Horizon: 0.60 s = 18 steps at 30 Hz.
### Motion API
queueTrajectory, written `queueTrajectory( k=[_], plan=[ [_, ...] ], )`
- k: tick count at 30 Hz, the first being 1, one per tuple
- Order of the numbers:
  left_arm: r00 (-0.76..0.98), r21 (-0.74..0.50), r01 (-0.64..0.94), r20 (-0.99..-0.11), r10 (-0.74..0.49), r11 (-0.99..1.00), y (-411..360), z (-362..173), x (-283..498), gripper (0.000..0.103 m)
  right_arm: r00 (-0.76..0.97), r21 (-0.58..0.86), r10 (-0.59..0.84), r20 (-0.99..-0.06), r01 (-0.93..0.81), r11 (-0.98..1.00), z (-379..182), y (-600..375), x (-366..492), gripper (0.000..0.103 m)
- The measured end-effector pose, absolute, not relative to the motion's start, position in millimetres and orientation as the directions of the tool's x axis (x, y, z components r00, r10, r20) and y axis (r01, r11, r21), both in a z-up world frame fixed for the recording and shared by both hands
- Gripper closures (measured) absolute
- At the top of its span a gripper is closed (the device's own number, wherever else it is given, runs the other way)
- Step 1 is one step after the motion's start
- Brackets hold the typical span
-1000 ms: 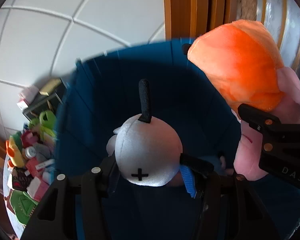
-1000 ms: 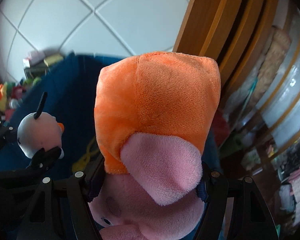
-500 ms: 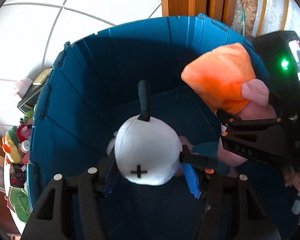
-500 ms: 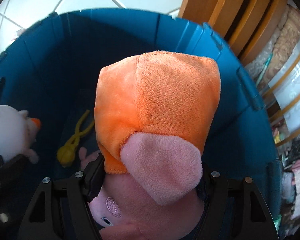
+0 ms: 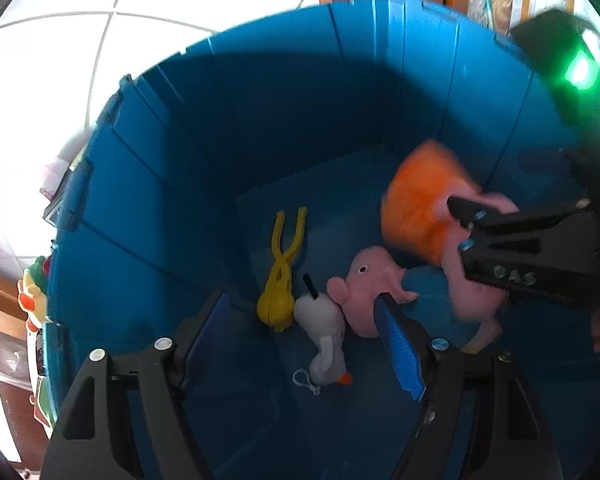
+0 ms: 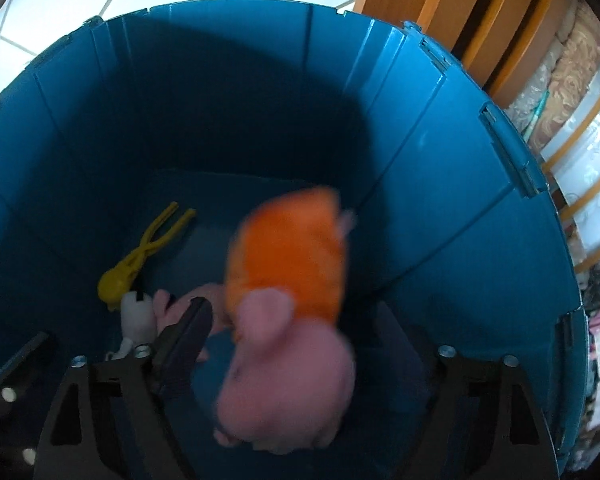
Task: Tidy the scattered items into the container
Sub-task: 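Open both tools to drop the two plushes into the crate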
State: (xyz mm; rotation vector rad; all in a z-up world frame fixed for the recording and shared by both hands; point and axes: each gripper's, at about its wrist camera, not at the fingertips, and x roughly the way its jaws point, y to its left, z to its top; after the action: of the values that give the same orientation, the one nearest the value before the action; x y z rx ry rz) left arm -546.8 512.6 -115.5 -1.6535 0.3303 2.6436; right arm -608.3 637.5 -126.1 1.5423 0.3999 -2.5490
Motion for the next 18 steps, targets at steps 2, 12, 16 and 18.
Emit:
queueTrajectory(
  k=[2, 12, 16, 18],
  plan=[
    [-0.424, 0.177, -0.123, -0.899, -0.109, -0.977, 513, -120, -549, 0.029, -0.457, -0.156, 0.025, -0.889, 0.251, -0.955, -126, 638, -609, 0.011],
    [-0.4, 0.194, -0.165, -0.91, -0.115, -0.967, 523, -123, -545, 0.029, -0.417, -0.212, 0.078, -0.905, 0.285, -0.935, -140, 633, -607, 0.001],
    [-0.444, 0.185, -0.135, -0.89, -0.108, -0.973, 518, -106, -533, 0.029, -0.438, -0.184, 0.035, -0.898, 0.304, -0.935, -128, 631, -601, 0.001],
    [-0.451, 0.14, -0.135, -0.89, -0.065, -0.981, 516, -96, -522, 0.029, -0.45, -0.161, 0.0, -0.893, 0.32, -0.934, -119, 629, -598, 0.001]
  ],
)
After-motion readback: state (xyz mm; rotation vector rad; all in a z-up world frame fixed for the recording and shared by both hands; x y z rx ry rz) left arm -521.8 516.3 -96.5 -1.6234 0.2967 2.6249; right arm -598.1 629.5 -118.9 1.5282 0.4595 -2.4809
